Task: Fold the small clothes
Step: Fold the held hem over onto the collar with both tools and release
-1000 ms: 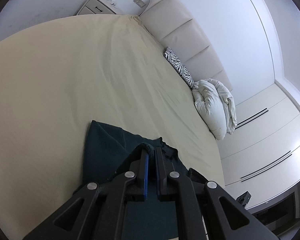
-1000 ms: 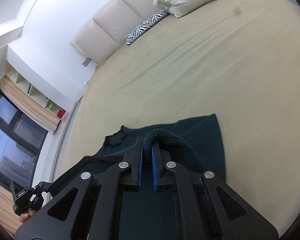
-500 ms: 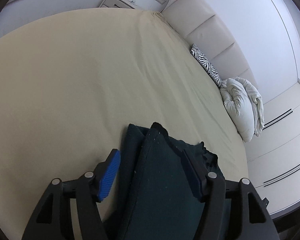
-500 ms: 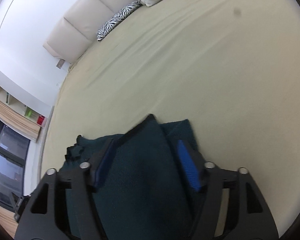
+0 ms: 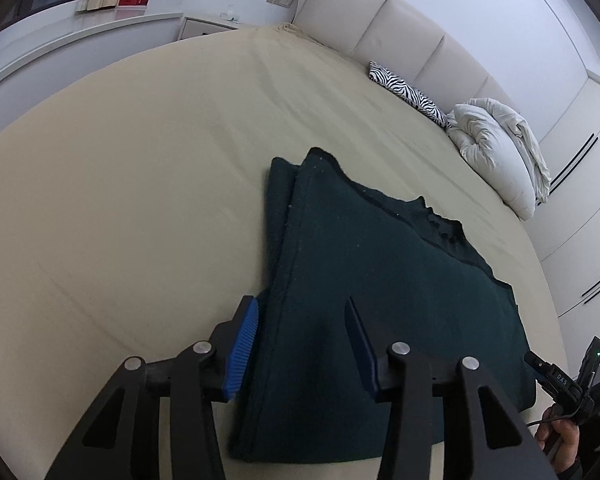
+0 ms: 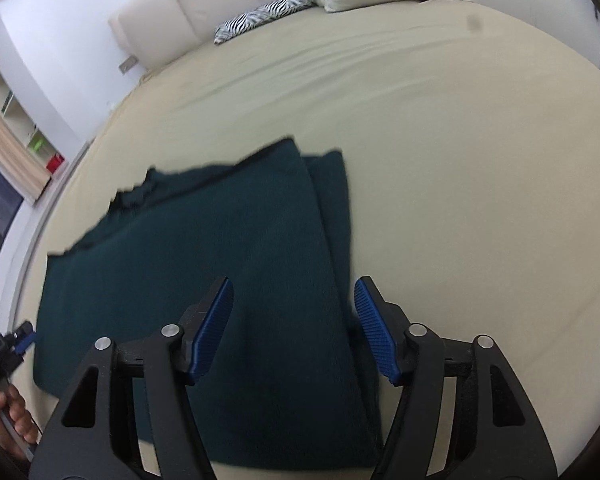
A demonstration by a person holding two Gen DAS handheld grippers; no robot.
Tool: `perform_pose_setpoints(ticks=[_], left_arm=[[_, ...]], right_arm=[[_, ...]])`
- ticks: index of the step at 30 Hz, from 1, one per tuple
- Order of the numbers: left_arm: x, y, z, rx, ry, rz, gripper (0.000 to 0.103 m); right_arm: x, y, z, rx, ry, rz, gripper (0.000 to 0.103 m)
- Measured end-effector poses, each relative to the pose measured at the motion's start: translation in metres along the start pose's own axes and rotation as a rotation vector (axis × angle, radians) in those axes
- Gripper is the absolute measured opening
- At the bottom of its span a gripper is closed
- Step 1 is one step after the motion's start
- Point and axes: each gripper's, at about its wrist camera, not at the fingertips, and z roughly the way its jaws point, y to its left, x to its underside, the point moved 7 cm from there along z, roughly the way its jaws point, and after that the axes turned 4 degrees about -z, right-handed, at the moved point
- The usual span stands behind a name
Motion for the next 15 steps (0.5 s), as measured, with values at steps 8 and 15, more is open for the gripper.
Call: perform_pose_setpoints(ticks=[8,15], left_arm=[[0.02,0.012,-0.016,-0.033,-0.027,0.032,0.043],[0.031,0.02,-0.013,-0.05,-0.005,0.041,0.023]], right_arm=[[0.025,-0.011,-0.029,0.023,-0.066,0.017,0.039],[0.043,-0.016,-0.031,0.041,-0.039,0.008,0.031]])
